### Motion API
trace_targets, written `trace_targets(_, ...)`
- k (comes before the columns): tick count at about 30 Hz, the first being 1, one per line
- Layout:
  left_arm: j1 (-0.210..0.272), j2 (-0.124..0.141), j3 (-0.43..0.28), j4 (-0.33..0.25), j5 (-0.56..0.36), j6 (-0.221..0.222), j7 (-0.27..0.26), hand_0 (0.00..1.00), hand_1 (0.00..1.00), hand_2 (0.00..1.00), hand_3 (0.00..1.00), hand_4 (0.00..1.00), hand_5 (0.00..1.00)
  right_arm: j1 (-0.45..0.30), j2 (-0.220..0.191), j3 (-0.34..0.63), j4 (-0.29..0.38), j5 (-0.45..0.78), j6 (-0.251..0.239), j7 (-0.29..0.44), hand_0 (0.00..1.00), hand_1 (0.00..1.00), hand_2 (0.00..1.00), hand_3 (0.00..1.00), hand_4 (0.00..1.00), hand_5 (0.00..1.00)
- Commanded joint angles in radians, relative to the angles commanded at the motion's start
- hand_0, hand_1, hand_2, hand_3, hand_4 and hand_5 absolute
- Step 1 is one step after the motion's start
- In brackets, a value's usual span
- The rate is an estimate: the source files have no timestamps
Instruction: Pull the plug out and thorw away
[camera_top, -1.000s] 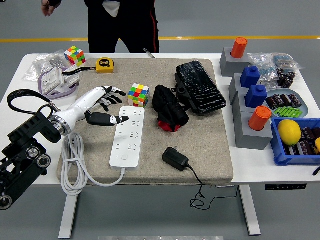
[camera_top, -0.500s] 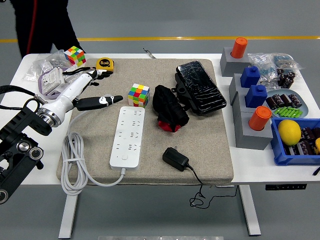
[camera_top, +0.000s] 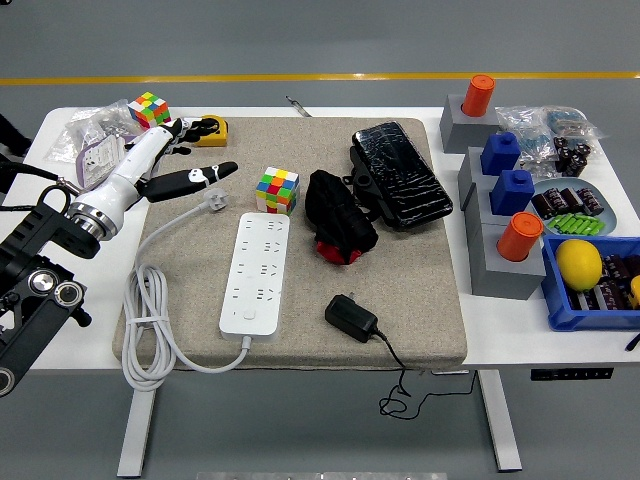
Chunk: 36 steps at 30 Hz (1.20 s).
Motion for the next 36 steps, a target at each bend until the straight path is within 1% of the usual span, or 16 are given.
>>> trace_targets(1, -0.001, 0.0, -0.001, 0.0, -0.002, -0.001, 0.003, 0.688, 0.799, 0.804, 0.815, 0.991, 0.518, 0.0, 0.0, 0.001, 0.0, -0.001, 0.0, 0.0, 0.641, 0.678, 0.687, 0.605, 0.998, 0.489)
trace_targets(2, -0.003, -0.001, -0.002, -0.001, -0.005, -0.002, 0.005, 0.663, 0.784, 0.79, 0.797, 0.961, 0.484, 0.0, -0.001, 0.001, -0.001, -0.001, 0.0, 0.0, 0.641, 0.678, 0.687, 0.606, 0.998, 0.49)
trace_targets(7, -0.011, -0.002, -0.002, 0.001, -0.005, -0.004, 0.014, 0.663, 0.784, 0.79, 0.797, 0.961, 0.484, 0.001, 0.0, 0.003, -0.002, -0.003, 0.001, 0.0, 0.641, 0.678, 0.687, 0.606, 0.998, 0.49)
trace_targets(8, -0.013, -0.001, -0.003, 0.001, -0.004, -0.003, 0.015, 0.661, 0.784, 0.79, 0.8, 0.959, 0.47, 0.001, 0.0, 0.002, -0.002, -0.001, 0.001, 0.0, 0.641, 0.678, 0.687, 0.605, 0.998, 0.49)
trace_targets(18, -0.02, 0.0, -0.009, 0.003, 0.005, -0.003, 0.016, 0.659, 0.785, 0.795, 0.802, 0.949, 0.455, 0.003, -0.003, 0.003, -0.002, 0.0, 0.001, 0.0, 0.641, 0.678, 0.687, 0.605, 0.998, 0.492)
trace_targets(36, -0.015, 0.001, -0.021, -0.004, 0.014, -0.007, 0.018, 0.661, 0.787, 0.794, 0.801, 0.953, 0.442, 0.004, -0.006, 0.0, -0.002, 0.002, 0.002, 0.0, 0.641, 0.678, 0.687, 0.605, 0.998, 0.493)
